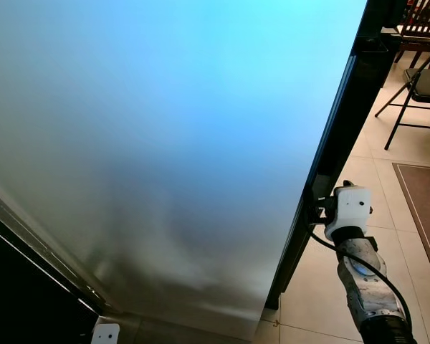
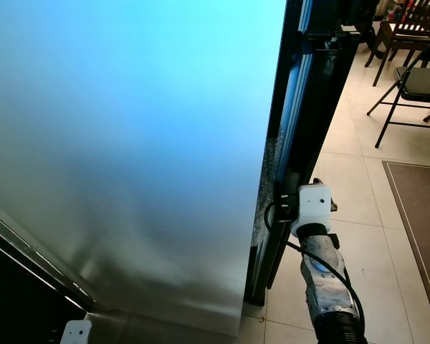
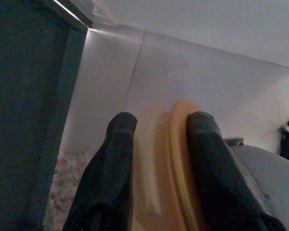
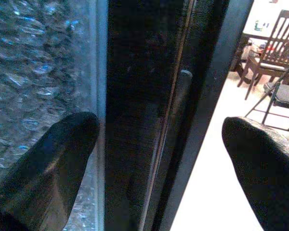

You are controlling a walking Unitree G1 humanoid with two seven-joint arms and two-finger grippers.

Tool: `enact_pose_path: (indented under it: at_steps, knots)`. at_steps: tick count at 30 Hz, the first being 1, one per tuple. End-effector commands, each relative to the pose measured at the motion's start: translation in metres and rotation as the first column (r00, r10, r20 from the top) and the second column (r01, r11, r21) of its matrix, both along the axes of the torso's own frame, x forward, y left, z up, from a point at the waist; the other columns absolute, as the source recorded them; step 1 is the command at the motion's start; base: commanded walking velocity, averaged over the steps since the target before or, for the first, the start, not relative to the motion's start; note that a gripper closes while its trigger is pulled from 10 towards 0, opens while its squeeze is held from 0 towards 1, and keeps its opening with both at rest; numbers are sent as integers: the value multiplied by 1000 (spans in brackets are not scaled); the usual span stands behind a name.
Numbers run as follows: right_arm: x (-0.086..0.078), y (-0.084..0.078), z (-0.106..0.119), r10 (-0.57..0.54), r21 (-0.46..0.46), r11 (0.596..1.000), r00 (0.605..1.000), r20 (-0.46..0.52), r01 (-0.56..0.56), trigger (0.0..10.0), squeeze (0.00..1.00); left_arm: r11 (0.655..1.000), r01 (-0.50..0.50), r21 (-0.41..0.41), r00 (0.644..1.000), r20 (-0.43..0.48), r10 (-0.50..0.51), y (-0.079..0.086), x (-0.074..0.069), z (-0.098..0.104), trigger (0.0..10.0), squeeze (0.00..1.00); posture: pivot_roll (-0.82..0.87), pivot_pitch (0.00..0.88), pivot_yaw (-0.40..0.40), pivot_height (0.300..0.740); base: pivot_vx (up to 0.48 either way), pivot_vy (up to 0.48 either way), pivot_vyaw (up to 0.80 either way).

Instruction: Restocking fridge

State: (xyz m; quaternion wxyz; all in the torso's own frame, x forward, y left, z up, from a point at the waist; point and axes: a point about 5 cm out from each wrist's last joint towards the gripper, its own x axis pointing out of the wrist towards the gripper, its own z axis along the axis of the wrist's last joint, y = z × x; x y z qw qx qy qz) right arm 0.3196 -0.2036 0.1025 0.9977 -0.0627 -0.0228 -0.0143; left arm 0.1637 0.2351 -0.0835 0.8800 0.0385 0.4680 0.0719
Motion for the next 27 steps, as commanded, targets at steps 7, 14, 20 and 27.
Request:
enact_pose_path:
  at_steps: [7,14,20,27]
  knots:
    - [0,-9,5,-72,17,997,996,47,71,10000,0,1000,-18,-19,1000,-15,17,9,-10,-2,10000,0,-58,0,35,740,0,0,0]
    - [-7,-18,-4,-127,14,992,992,21,127,10000,0,1000,-16,-26,1000,-19,15,5,-11,-3,10000,0,-57,0,35,740,0,0,0]
    - [-13,-31,-16,-214,2,977,977,-16,214,10000,0,999,-8,-32,1000,-26,7,-4,-12,-6,10000,0,-59,0,35,740,0,0,0]
    - [-25,-48,-29,-316,-10,949,947,-54,316,10000,0,999,-13,-33,1000,-29,12,-3,-15,-6,10000,0,-54,0,32,740,0,0,0]
